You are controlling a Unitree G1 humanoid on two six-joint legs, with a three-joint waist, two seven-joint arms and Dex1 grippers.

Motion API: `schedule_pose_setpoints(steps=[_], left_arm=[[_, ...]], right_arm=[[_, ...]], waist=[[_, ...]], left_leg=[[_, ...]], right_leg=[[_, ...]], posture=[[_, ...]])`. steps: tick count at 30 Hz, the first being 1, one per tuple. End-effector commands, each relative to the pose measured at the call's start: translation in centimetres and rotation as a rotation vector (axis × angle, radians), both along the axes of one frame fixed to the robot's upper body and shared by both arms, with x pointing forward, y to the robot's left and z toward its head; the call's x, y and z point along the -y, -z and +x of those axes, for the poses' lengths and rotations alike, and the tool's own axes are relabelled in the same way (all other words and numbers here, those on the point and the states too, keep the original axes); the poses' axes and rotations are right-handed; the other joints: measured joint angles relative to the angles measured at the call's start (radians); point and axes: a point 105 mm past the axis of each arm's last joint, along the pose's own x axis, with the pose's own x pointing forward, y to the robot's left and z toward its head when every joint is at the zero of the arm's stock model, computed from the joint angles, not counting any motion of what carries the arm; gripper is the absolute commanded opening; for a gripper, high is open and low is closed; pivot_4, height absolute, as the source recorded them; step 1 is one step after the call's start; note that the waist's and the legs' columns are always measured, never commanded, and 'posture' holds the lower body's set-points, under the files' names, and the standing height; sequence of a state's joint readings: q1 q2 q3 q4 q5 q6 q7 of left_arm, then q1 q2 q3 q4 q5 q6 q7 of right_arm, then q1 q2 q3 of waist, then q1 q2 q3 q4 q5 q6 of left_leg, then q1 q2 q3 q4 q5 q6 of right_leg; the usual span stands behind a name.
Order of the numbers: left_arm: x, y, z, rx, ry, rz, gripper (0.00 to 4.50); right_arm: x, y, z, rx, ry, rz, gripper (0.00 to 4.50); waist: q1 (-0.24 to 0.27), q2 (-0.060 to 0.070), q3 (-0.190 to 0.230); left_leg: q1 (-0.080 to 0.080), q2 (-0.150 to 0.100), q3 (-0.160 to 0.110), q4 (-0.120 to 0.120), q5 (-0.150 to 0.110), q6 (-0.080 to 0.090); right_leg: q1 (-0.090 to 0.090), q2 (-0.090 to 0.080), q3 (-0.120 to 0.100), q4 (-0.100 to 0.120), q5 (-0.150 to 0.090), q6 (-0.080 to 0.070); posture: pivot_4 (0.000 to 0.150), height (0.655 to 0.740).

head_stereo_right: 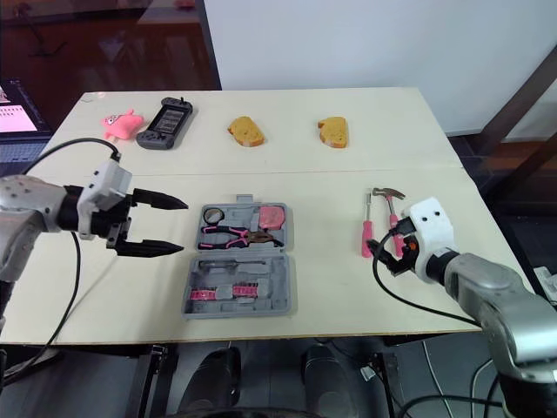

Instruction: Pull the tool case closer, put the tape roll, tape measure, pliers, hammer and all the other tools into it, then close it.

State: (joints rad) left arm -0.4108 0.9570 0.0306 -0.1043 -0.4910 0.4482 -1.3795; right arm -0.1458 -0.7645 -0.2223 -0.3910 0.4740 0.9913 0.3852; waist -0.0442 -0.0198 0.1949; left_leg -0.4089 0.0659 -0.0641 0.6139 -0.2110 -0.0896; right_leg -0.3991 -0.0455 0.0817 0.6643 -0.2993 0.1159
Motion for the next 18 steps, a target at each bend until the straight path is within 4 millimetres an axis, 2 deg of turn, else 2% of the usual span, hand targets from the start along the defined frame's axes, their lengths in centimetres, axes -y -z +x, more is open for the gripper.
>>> schedule_pose_setpoints(steps=[1,3,8,13,18], left_arm=[[0.1,-1.2,-0.8,0.059,-0.025,-0.027,4.46],[-0.3,-0.6,-1.5,0.046,-0.065,-0.031,4.46],[-0.6,0.1,-2.8,0.057,-0.147,-0.052,4.46],[-0.8,0.4,-3.5,0.063,-0.207,-0.056,4.46],[-0.8,0.3,-4.0,0.070,-0.246,-0.056,4.46]], right_arm=[[1.2,0.2,1.4,-0.050,0.024,0.016,4.50],[1.5,0.1,3.3,-0.063,0.046,0.066,4.50],[2.9,1.1,7.2,-0.101,0.117,0.017,4.50],[4.1,1.8,9.5,-0.102,0.155,0.014,4.50],[3.8,3.0,10.8,-0.119,0.159,0.030,4.50]], waist=[[0.000,0.000,0.000],[-0.004,0.001,0.001],[-0.011,0.001,0.001],[-0.002,0.001,0.001],[-0.005,0.002,0.001]], left_leg=[[0.000,0.000,0.000,0.000,0.000,0.000],[0.000,0.000,0.000,-0.001,0.000,0.000],[0.000,0.000,0.000,-0.001,0.000,0.000],[0.000,0.000,0.001,-0.001,0.000,0.000],[0.000,0.000,0.001,-0.001,0.000,0.000]], right_leg=[[0.000,0.000,0.000,0.000,0.001,0.002],[0.000,0.000,0.000,0.000,0.001,0.002],[-0.001,0.000,0.001,0.000,0.001,0.002],[-0.001,0.000,0.000,0.000,0.001,0.002],[-0.001,0.000,0.000,0.000,0.001,0.002]], posture=[[0.150,0.7400],[0.150,0.7400],[0.150,0.7400],[0.150,0.7400],[0.150,0.7400]])
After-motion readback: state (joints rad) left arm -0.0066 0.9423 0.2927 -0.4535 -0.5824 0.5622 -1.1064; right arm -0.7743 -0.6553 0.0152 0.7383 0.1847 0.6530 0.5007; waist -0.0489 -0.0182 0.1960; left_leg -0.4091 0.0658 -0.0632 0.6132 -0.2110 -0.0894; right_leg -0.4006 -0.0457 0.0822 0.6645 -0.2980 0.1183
